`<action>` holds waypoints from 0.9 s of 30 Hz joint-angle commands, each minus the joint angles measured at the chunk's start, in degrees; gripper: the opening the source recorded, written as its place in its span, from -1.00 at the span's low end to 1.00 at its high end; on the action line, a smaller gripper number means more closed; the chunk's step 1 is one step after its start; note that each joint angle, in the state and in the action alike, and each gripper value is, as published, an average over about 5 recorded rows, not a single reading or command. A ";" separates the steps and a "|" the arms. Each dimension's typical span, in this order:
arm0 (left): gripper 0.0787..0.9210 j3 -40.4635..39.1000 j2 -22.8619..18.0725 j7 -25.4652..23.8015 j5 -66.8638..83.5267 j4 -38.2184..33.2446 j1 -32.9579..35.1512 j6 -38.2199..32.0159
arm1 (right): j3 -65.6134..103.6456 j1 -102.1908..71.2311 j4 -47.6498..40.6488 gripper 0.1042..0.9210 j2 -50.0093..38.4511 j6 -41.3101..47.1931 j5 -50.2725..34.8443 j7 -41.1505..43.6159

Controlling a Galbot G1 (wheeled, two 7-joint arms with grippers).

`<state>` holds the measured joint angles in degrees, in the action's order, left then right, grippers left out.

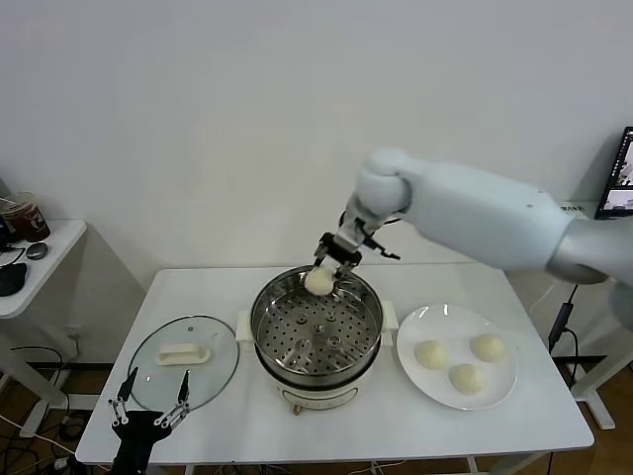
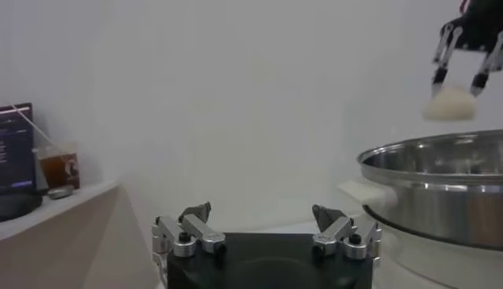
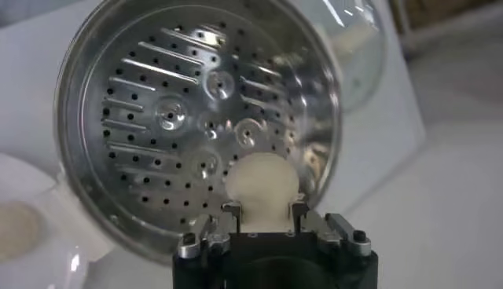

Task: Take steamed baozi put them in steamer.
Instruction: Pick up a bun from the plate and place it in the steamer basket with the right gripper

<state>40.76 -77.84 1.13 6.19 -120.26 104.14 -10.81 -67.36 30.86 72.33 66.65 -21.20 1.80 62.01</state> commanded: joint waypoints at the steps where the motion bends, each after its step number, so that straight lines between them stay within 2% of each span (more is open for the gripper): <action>1: 0.77 0.19 -0.04 -0.02 -0.04 0.27 -0.01 0.02 | -3.76 -1.77 -4.46 -0.21 6.63 -13.12 9.53 -2.09; 18: 0.77 0.38 -0.30 0.00 0.01 0.36 0.16 -0.17 | 0.54 -7.54 -15.94 -0.03 10.27 -19.58 21.50 -6.48; 23: 0.77 0.69 -0.26 0.04 0.18 0.54 0.12 -0.25 | 1.70 -8.38 -18.69 0.18 11.43 -21.14 23.41 -7.57; 27: 0.77 0.76 -0.28 0.07 0.24 0.57 0.09 -0.31 | 1.52 -8.02 -18.10 0.45 11.07 -20.91 19.35 -8.08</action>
<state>41.53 -78.12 1.17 6.46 -119.73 104.18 -11.09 -66.55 23.73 57.46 76.53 -39.89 20.62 55.18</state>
